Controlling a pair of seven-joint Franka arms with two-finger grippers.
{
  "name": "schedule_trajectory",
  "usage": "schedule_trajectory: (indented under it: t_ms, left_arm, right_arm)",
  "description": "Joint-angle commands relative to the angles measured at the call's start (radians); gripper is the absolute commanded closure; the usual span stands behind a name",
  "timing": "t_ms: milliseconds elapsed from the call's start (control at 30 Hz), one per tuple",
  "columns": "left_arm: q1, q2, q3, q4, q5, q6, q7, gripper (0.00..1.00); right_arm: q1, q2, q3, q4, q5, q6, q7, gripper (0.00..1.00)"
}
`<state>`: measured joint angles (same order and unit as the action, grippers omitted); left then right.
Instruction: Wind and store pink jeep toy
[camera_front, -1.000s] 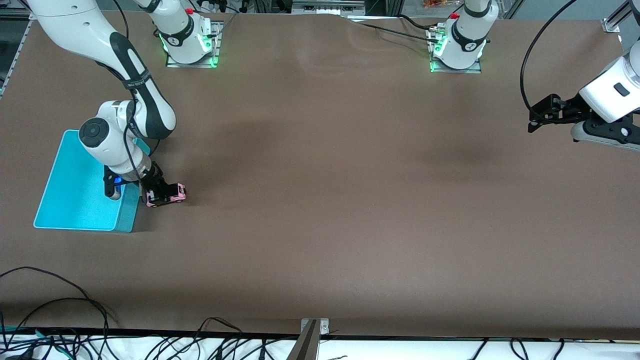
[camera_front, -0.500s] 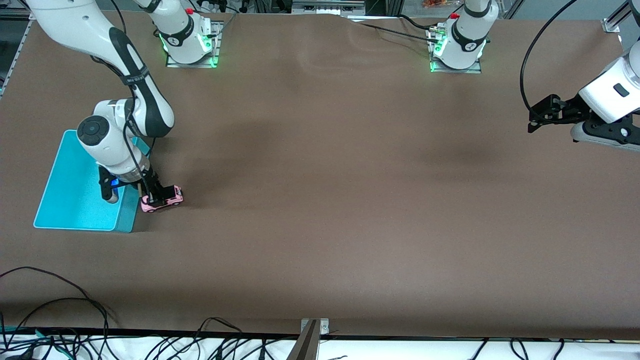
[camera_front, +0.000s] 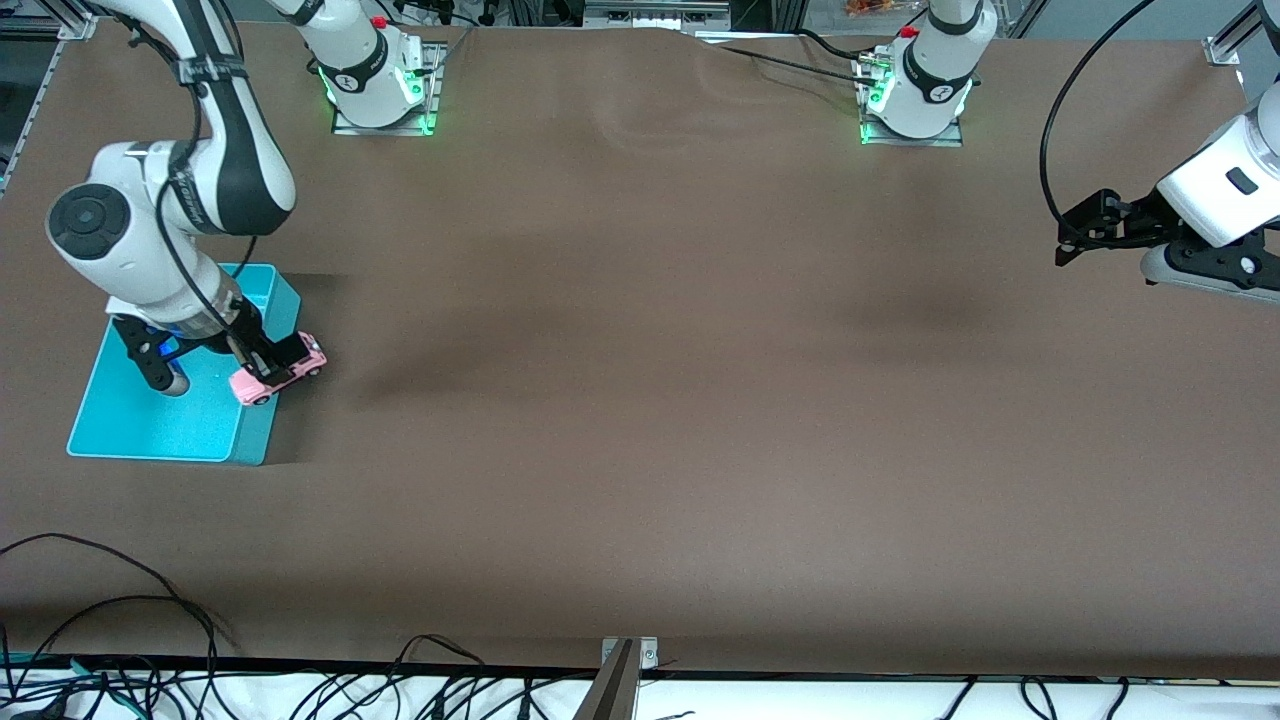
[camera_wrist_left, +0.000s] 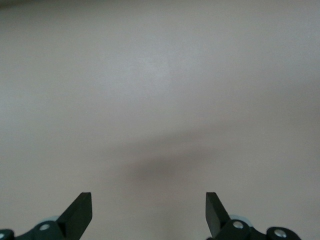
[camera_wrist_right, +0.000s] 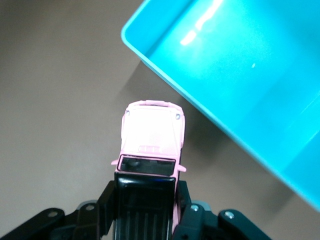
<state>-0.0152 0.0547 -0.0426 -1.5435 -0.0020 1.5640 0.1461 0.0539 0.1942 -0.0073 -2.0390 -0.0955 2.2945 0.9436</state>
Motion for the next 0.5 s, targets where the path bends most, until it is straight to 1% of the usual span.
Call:
schedule_trajectory:
  t_ms: [0,133,367,467]
  left_arm:
    - [-0.005,0.014,0.0,0.029,0.016,-0.013,0.006,0.0]
    - [-0.005,0.014,0.0,0.029,0.016,-0.013,0.006,0.0]
    - [-0.005,0.014,0.0,0.031,0.016,-0.013,0.006,0.0]
    - [-0.006,0.014,0.0,0.031,0.016,-0.013,0.006,0.0]
  right_arm:
    - [-0.008,-0.001,-0.042,0.075,0.028,-0.142,-0.277,1.0]
    - [-0.008,0.001,-0.106,0.099,0.045,-0.181,-0.439,1.0]
    - [-0.012,0.04,-0.207,0.099,0.042,-0.165,-0.662,1.0]
    - [-0.023,0.066,-0.241,0.097,0.043,-0.147,-0.758,1.0]
